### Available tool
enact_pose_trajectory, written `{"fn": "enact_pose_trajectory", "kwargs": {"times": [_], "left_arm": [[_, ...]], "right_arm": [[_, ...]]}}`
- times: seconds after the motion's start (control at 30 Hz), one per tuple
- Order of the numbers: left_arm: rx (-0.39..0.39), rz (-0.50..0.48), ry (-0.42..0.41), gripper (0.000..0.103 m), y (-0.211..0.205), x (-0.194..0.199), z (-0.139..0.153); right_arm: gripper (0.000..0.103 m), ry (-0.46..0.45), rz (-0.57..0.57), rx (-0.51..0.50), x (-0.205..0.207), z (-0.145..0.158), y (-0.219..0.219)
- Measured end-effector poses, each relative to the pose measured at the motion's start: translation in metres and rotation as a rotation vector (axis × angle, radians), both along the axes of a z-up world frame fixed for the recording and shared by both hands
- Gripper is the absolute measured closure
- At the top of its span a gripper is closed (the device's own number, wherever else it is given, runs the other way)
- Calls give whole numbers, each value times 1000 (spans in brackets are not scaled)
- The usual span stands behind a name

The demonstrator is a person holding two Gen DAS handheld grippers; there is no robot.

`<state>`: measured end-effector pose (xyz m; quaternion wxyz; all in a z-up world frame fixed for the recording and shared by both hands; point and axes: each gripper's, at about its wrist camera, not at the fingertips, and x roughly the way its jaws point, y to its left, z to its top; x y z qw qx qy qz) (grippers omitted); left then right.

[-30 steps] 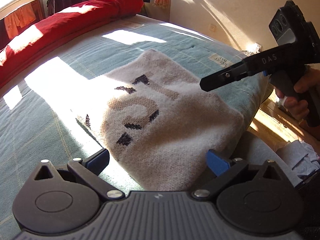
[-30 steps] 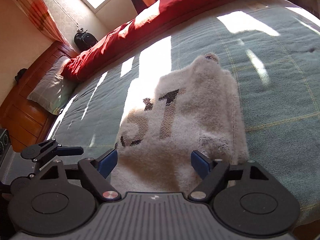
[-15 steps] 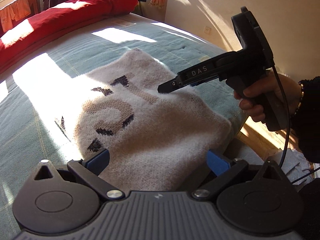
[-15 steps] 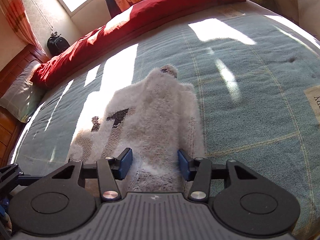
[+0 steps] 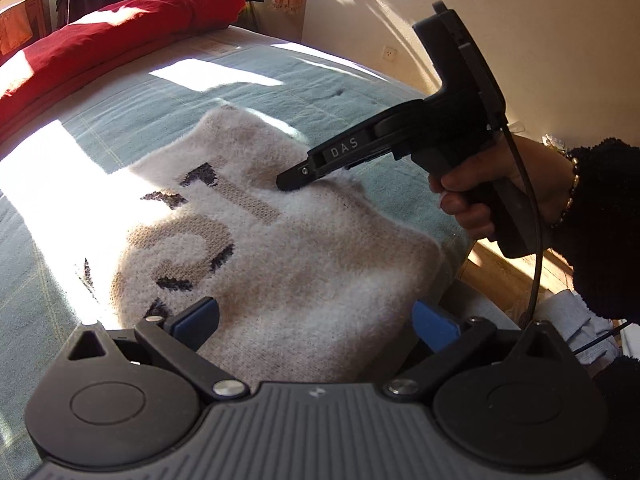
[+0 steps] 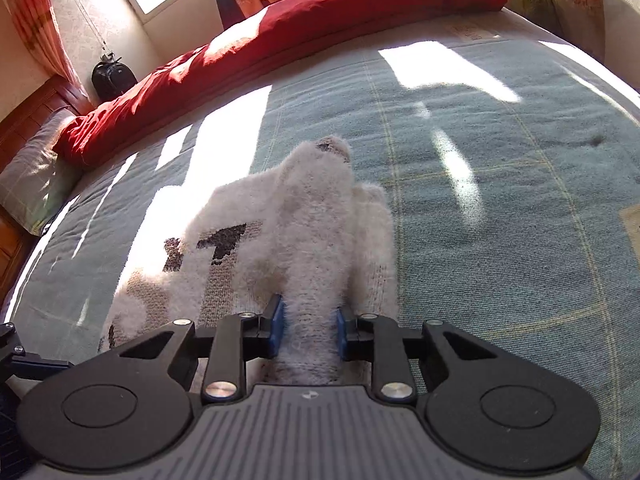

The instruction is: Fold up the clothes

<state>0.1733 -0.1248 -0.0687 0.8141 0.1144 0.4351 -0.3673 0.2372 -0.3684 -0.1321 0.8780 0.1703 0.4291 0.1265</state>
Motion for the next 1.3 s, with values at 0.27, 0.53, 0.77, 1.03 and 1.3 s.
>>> {"fn": "enact_pose_trajectory", "kwargs": {"times": [0.27,0.53,0.77,1.03,1.3], "left_arm": [[28,-48,105,1,-11,-16,-30],[53,-57,86,1,-11,-36,-20],[104,-9,60,1,4,-44,-11],[123,87,-10,1,37,-15,8],[-48,206,0,1,48,58,42]], "right_arm": [[62,-17,-57,-8,-21,24,-4],[43,-112,10,72,-36,67,8],[41,4,69,-3,-48,34,33],[31,23,64,-20,-66,28,20],[30,18,54,-18,-69,24,10]]}}
